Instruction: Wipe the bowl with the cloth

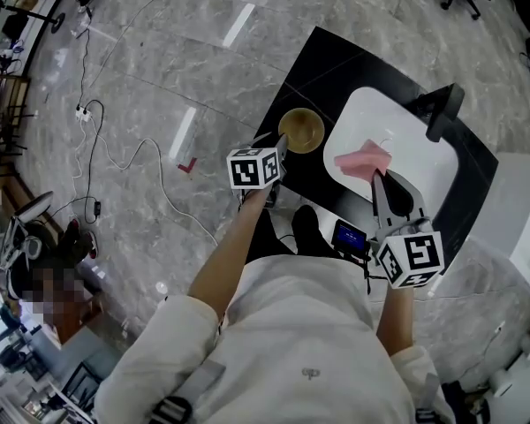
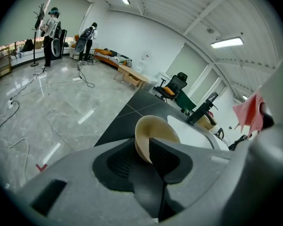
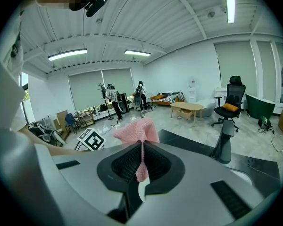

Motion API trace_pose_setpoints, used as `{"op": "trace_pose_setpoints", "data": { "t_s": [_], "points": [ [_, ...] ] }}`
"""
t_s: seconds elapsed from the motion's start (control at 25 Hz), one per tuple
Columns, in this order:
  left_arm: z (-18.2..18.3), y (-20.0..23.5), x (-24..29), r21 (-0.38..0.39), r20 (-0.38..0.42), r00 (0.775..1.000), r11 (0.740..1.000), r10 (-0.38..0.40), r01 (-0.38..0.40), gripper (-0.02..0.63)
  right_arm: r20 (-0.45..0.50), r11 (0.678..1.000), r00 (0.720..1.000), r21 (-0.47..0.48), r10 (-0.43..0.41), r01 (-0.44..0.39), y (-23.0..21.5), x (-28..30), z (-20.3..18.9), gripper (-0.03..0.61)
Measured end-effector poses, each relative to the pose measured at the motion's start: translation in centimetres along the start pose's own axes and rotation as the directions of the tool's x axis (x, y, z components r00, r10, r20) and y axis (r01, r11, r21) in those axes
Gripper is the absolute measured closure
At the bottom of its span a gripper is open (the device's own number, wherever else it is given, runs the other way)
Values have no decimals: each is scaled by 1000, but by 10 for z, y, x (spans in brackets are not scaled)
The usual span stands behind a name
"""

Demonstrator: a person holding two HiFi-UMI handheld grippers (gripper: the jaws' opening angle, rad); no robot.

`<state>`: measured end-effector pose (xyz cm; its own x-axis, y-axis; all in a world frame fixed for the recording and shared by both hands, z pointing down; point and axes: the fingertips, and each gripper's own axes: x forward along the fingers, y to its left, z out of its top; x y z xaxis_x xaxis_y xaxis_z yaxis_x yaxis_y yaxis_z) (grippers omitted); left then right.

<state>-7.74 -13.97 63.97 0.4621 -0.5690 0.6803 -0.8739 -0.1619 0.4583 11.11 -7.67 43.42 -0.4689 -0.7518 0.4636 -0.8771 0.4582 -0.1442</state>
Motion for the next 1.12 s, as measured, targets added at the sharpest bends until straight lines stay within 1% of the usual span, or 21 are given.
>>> {"op": "trace_pose_setpoints", "data": {
  "t_s": [0.08,0.24,0.36,0.56,0.72,0.92,1.12],
  "points": [
    [-1,3,3,-10,-11,1000,1000,3,-3,508,-2,1000,1000,0,1,-1,1,2,0,563],
    [-1,6,7,-29,-43,999,1000,7,-8,534,-4,1000,1000,-2,6,-6,4,6,4,563],
    [1,8,9,-44,-43,999,999,13,-15,555,-3,1000,1000,-1,5,-5,2,6,5,563],
    [2,9,11,-42,-46,999,999,16,-18,590,-2,1000,1000,3,-1,1,0,7,3,563],
    [4,7,10,-50,-51,998,998,21,-24,592,0,1000,1000,2,6,-6,0,7,6,563],
    [7,0,4,-58,-45,999,998,4,-7,592,14,1000,1000,-3,11,-11,0,6,8,563],
    [16,-8,-12,-50,-28,1000,999,-1,0,593,44,999,999,-23,27,-26,6,2,21,563]
  ]
}}
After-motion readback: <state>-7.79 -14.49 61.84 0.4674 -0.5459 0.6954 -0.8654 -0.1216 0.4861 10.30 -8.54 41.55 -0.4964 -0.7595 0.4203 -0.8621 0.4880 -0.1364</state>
